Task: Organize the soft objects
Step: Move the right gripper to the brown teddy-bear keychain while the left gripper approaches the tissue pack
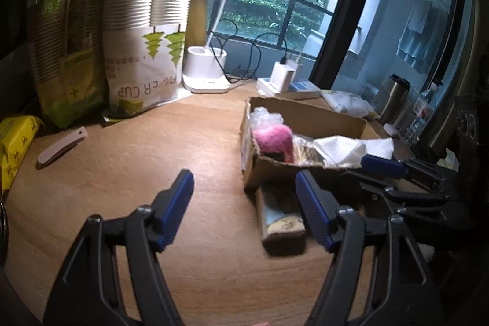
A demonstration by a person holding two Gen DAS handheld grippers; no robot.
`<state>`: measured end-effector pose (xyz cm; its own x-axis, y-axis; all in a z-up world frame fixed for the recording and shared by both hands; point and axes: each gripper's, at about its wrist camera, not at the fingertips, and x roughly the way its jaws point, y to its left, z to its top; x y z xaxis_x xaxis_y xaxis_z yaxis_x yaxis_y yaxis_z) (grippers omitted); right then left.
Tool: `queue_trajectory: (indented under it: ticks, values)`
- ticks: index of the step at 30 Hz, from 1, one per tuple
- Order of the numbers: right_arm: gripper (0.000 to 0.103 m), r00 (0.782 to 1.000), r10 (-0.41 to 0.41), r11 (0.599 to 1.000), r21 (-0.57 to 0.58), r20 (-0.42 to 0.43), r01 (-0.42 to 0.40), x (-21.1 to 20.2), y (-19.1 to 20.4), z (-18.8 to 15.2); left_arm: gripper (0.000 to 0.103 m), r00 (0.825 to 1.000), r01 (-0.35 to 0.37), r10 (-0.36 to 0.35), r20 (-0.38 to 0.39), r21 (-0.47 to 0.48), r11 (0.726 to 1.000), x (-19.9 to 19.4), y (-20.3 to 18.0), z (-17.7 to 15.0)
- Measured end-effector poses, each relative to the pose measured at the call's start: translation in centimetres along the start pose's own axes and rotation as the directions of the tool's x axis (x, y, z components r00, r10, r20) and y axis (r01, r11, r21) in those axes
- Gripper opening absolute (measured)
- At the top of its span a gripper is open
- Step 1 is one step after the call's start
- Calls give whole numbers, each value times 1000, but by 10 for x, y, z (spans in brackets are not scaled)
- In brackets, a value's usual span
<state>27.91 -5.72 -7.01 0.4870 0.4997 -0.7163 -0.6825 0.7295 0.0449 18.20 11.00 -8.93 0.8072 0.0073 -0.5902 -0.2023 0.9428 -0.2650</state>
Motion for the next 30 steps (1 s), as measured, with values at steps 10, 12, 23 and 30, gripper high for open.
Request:
queue_trajectory:
  ticks: [10, 12, 23, 30]
  values:
    - [58, 1000, 9, 999, 48, 7, -9, -15, -14, -32, 71, 999, 2, 0, -36, 36, 999, 4, -23, -22]
    - [58, 1000, 11, 998, 60, 6, -11, -15, -18, -38, 72, 999, 3, -1, -50, 44, 999, 6, -27, -27]
    - [59, 999, -10, 995, 99, -32, 13, -7, -33, -60, 83, 995, 6, 0, -97, 65, 998, 20, -39, -39]
    - [63, 998, -14, 995, 102, -55, 19, 5, -39, -62, 83, 992, 1, 8, -125, 71, 997, 33, -39, -40]
